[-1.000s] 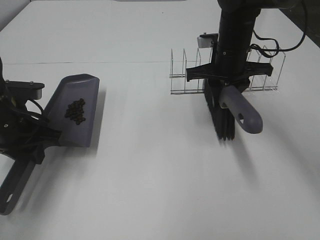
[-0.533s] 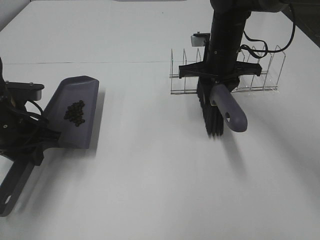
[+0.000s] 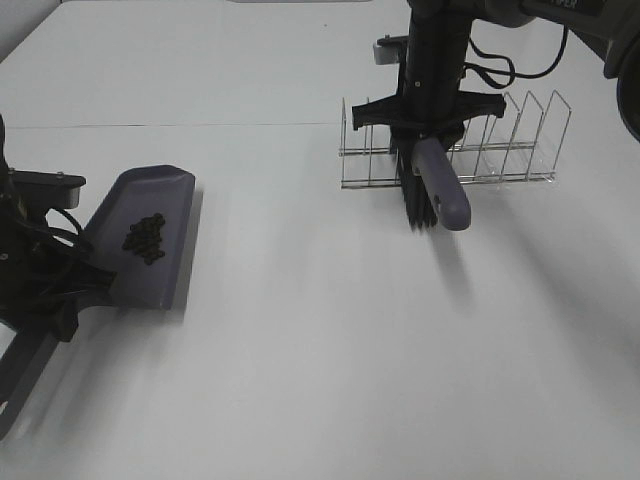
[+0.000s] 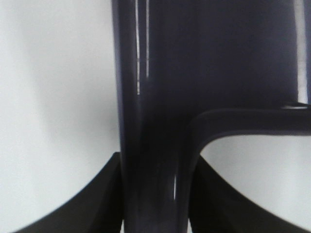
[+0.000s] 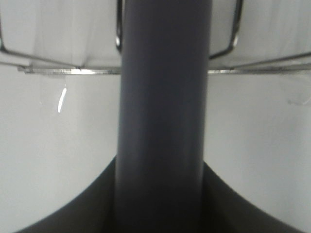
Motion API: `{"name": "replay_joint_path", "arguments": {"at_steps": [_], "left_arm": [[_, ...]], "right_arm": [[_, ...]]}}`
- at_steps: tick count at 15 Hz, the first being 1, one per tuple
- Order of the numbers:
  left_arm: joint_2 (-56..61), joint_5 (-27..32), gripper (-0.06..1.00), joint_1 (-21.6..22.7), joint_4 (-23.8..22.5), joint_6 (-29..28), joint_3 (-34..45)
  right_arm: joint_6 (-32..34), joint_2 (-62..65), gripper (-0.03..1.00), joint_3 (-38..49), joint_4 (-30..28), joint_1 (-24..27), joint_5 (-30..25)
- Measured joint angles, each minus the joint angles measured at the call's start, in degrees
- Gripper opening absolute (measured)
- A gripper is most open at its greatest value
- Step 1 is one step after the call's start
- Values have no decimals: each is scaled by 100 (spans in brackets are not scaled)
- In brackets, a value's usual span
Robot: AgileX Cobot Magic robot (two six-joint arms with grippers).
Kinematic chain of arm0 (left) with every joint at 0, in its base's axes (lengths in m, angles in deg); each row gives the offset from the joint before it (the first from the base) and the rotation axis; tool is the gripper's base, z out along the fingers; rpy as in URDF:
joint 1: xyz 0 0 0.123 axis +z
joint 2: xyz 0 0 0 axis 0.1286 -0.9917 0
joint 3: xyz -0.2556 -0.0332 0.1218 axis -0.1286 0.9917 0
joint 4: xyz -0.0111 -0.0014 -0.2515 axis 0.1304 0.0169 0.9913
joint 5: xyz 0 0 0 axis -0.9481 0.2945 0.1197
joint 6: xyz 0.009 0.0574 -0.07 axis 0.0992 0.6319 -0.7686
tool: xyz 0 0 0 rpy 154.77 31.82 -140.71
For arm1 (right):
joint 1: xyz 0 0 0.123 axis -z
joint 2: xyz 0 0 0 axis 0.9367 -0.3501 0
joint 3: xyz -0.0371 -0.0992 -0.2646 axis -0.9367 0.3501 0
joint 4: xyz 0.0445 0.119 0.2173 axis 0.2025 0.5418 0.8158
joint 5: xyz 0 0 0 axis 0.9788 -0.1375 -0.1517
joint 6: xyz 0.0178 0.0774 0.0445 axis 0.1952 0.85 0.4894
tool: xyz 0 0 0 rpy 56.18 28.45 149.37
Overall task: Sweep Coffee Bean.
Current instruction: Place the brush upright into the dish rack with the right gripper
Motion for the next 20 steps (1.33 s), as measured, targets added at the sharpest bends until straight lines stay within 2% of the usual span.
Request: {"name": "replay_joint_path", "arguments": {"at_steps": [3,9,15,16,18,19,20], "left_arm": [[0,115,34,0,-17,0,0],[0,132,34,0,-34,6,-11],[0,132,34,0,-34,6,-11],[0,132,34,0,-34,6,-11],[0,138,34,0,-34,6,-11],[0,143,34,0,-34,6,-11],[0,166,34,0,-34,6,-11]], "right_arm": [[-57,-11,35,-149,0,69,46],[-298,-252,35,-166,710,298,120],[-401,-246,35,-172,785,309,109],[-435,-246,39,-195,808,309,103],[-636,-246,65,-418,1066,309,97],[-716,-235,73,-573,1152,309,86],[-728,-235,76,-745,1169,309,92]]}}
